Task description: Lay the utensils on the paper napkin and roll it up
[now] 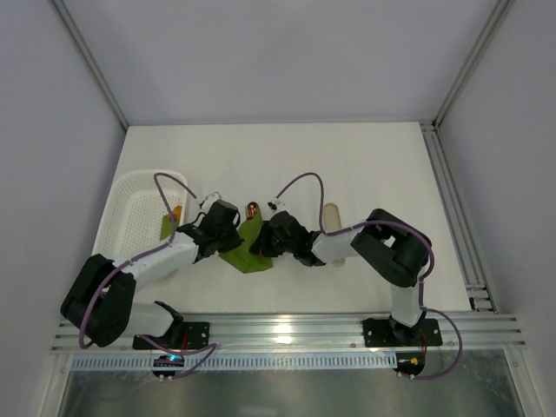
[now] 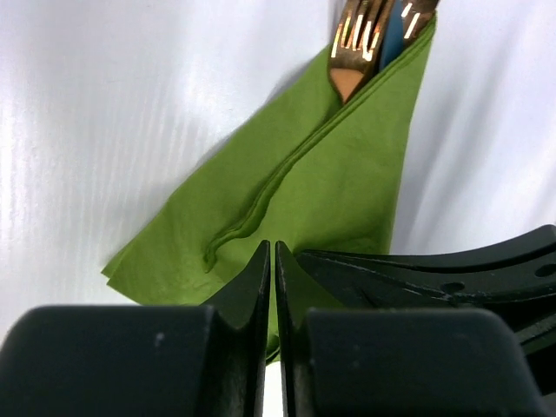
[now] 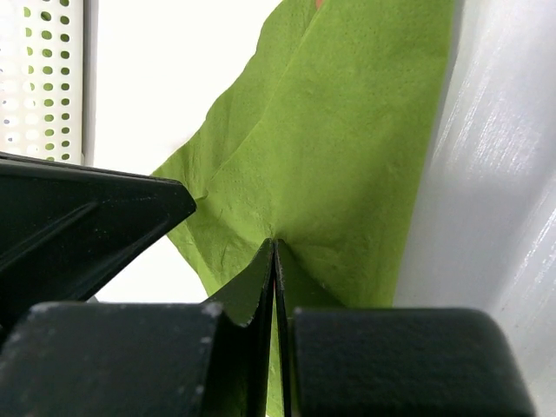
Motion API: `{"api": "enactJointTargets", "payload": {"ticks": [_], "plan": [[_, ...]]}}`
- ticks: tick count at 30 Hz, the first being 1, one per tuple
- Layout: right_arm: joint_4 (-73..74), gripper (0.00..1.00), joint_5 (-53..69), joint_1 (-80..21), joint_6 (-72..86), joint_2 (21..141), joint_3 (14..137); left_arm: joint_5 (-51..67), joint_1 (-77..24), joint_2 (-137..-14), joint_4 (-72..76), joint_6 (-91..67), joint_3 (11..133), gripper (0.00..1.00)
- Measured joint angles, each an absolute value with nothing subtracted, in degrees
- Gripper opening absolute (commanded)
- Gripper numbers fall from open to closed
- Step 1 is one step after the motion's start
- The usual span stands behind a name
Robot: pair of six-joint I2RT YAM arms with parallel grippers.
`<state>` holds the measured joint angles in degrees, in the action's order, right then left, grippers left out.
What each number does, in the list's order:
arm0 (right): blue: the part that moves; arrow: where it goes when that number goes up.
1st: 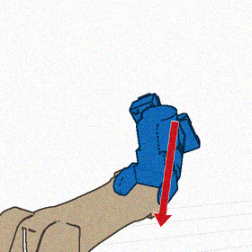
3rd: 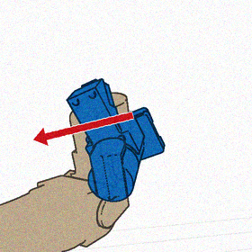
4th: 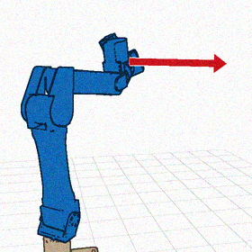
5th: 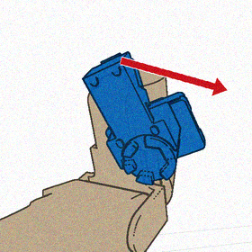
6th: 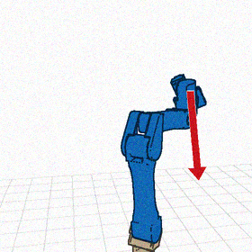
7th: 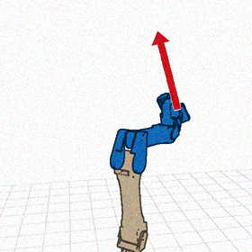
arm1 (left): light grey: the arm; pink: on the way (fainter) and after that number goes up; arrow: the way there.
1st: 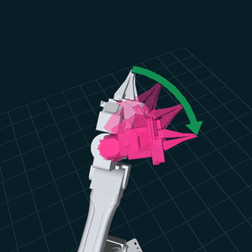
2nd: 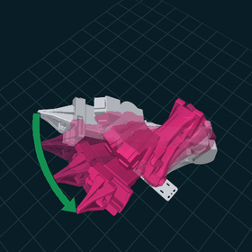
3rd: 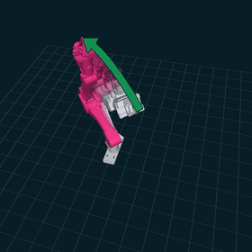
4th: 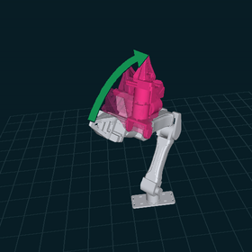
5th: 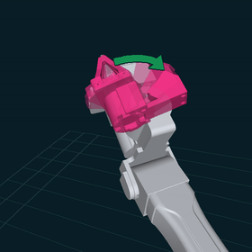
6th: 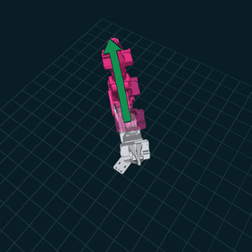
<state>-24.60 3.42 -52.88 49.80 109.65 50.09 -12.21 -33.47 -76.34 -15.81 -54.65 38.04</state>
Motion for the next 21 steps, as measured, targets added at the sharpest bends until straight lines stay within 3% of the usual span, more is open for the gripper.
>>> {"api": "enactJointTargets", "payload": {"ticks": [21], "plan": [[-26.68,0.04,6.04,-52.53,47.51,107.66,46.81,-5.89,-32.05,-89.91,-5.82,-55.72,42.02,0.00]]}}
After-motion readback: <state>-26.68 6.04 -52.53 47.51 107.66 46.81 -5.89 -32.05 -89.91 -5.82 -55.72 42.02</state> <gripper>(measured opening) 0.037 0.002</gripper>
